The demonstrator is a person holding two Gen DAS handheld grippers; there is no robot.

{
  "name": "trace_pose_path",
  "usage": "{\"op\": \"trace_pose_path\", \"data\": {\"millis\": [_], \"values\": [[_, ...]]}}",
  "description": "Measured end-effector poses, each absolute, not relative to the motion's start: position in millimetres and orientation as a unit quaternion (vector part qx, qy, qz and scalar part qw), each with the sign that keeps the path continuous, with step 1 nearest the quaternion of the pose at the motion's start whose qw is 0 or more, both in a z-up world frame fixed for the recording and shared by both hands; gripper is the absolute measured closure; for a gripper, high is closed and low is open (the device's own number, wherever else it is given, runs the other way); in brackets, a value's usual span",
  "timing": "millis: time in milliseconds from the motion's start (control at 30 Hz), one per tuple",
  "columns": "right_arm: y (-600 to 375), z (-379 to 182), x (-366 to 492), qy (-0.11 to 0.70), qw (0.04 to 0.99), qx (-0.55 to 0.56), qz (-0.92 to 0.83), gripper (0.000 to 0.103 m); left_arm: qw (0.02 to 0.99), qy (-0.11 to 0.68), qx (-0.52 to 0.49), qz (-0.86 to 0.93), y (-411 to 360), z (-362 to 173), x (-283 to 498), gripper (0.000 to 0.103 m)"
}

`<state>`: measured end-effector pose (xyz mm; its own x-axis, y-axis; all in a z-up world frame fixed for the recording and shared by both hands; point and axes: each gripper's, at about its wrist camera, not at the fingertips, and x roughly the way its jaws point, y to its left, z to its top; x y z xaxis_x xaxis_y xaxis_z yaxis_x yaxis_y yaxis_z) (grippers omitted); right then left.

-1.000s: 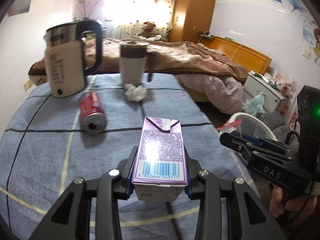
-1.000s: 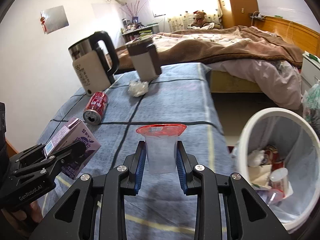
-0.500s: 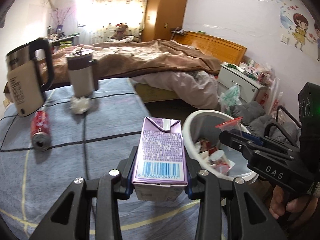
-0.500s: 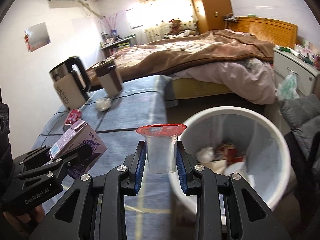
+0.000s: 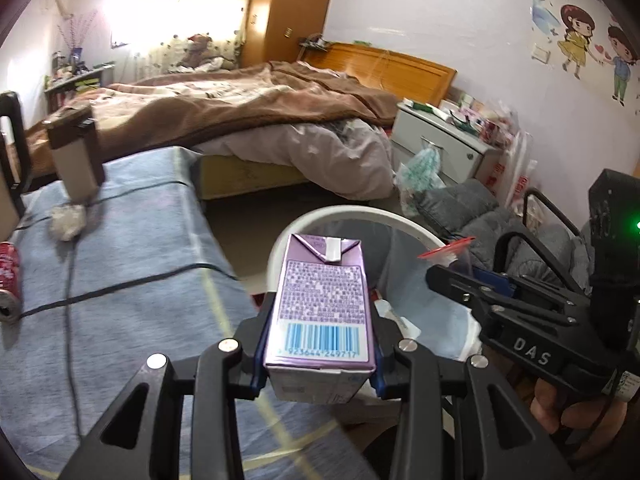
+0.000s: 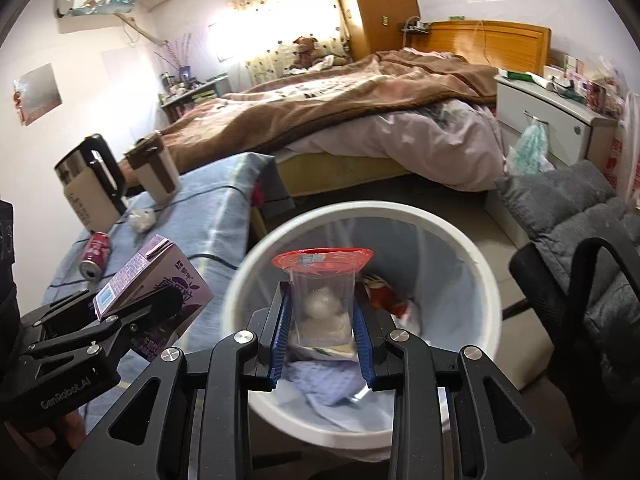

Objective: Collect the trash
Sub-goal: 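Carry the purple carton and clear cup over the white bin, then open both tools to drop the carton and cup into the bin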

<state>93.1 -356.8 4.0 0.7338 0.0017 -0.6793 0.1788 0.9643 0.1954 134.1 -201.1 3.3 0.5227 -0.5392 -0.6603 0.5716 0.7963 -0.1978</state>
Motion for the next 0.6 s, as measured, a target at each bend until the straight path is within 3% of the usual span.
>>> {"op": "trace_pose_path", "data": {"millis": [500,600], "values": [[-398.3,-33.9,100.9,0.416,0.896,0.132,-0.079,0.072,0.86,0.39,0.044,-0.327,-244.6,-21.3,137.1,0.062],[-401.0,-36.6,100.8,0.42,0.894,0.138,-0.074,0.072,0.86,0.389,0.041,-0.326,-245.2,-21.6,137.9,0.043]]}}
